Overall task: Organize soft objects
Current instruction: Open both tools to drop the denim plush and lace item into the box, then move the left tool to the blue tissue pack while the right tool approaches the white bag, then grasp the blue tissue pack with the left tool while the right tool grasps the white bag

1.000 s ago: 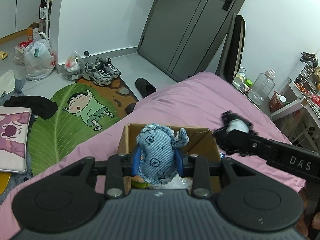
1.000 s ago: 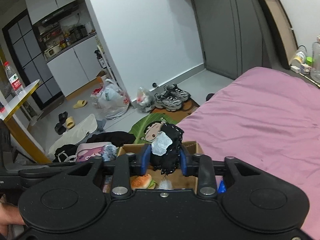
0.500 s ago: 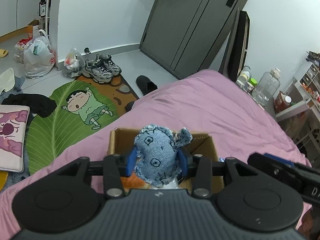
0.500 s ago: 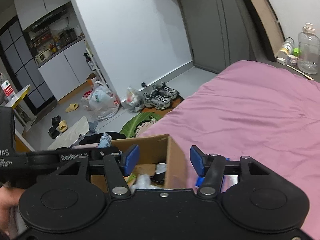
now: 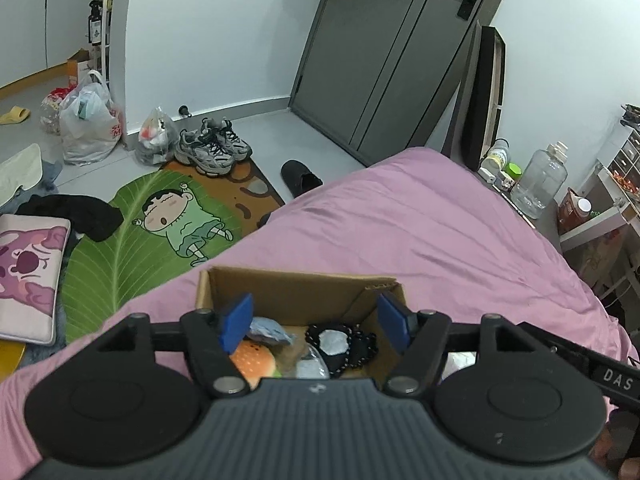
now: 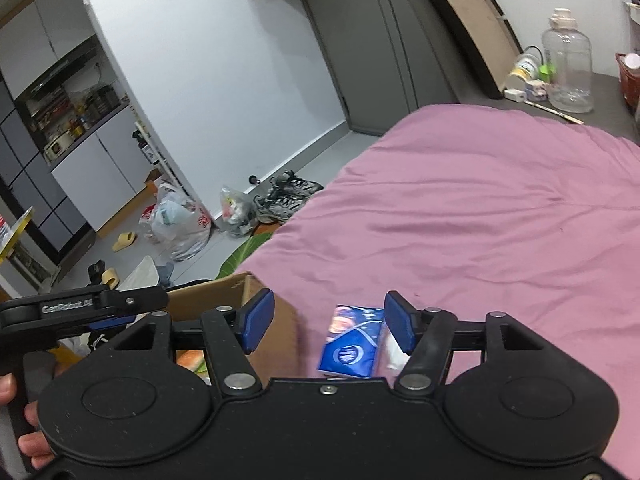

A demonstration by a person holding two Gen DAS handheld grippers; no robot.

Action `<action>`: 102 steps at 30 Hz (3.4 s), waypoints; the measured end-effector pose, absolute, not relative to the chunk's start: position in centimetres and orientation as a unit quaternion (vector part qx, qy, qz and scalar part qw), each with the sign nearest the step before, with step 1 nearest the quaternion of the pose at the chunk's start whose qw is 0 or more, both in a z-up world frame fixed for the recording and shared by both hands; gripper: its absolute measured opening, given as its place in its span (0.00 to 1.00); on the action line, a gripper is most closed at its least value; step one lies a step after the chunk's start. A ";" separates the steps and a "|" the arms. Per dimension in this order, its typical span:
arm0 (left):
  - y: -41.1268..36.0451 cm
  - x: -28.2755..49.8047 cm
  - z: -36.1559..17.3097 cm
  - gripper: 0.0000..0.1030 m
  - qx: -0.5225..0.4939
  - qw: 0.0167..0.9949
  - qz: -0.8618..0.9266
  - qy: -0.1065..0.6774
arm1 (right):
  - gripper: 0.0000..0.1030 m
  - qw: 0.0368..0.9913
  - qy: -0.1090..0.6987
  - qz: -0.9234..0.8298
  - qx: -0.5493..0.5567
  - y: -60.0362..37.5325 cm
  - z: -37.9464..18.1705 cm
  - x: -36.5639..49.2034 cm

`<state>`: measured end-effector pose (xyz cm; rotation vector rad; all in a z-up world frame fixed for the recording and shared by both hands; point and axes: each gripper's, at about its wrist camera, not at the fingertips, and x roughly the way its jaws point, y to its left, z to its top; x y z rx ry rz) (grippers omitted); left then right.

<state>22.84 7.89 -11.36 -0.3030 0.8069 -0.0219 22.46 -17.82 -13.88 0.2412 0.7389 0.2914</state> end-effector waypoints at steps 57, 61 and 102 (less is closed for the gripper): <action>-10.2 27.9 -15.4 0.62 0.020 0.890 0.017 0.456 | 0.43 0.865 0.460 0.191 0.067 -24.1 -22.2 26.4; -10.8 28.3 -16.5 0.62 0.025 0.884 0.011 0.467 | 0.43 0.864 0.465 0.179 0.074 -25.3 -22.5 26.8; -11.0 28.5 -19.6 0.19 -0.023 0.854 -0.048 0.517 | 0.43 0.891 0.430 0.114 0.092 -28.1 -19.0 24.4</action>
